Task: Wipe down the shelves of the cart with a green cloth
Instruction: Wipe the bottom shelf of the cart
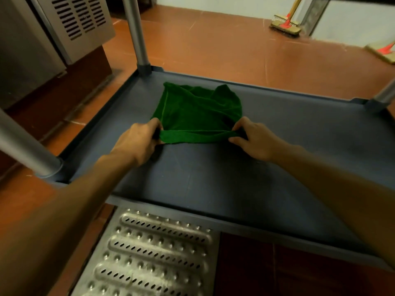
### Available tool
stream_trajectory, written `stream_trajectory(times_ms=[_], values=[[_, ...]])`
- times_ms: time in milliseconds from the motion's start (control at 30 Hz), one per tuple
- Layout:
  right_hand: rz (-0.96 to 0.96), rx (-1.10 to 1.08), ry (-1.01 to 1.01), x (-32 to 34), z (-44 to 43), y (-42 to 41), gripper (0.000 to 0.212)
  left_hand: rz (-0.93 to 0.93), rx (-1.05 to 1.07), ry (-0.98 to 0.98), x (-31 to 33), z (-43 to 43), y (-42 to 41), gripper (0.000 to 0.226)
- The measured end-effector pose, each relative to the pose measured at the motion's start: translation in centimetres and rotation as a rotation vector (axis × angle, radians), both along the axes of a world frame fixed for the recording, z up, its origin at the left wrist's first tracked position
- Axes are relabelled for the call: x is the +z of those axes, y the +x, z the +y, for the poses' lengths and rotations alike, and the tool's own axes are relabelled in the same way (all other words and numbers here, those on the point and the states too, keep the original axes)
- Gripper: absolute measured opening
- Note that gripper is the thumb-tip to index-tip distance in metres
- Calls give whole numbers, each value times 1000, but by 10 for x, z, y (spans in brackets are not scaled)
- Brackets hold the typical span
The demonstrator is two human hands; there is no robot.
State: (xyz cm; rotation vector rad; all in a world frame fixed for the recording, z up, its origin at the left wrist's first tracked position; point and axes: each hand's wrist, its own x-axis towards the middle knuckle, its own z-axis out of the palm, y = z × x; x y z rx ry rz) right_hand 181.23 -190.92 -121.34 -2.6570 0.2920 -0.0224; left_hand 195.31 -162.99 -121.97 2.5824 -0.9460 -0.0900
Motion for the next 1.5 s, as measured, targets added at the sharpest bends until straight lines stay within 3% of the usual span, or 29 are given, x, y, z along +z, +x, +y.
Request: stream_trajectory(times_ms=[333,767,1500], values=[[15,100,-35,5,12,-34,37,35,-58,15,17,31,-37,23],[-104,219,-86,31,33,-71,22,48,-98,2,47,74,-75,19],[95,366,-102,86,80,-146,28,149,-152,-54,95,140,-168,14]])
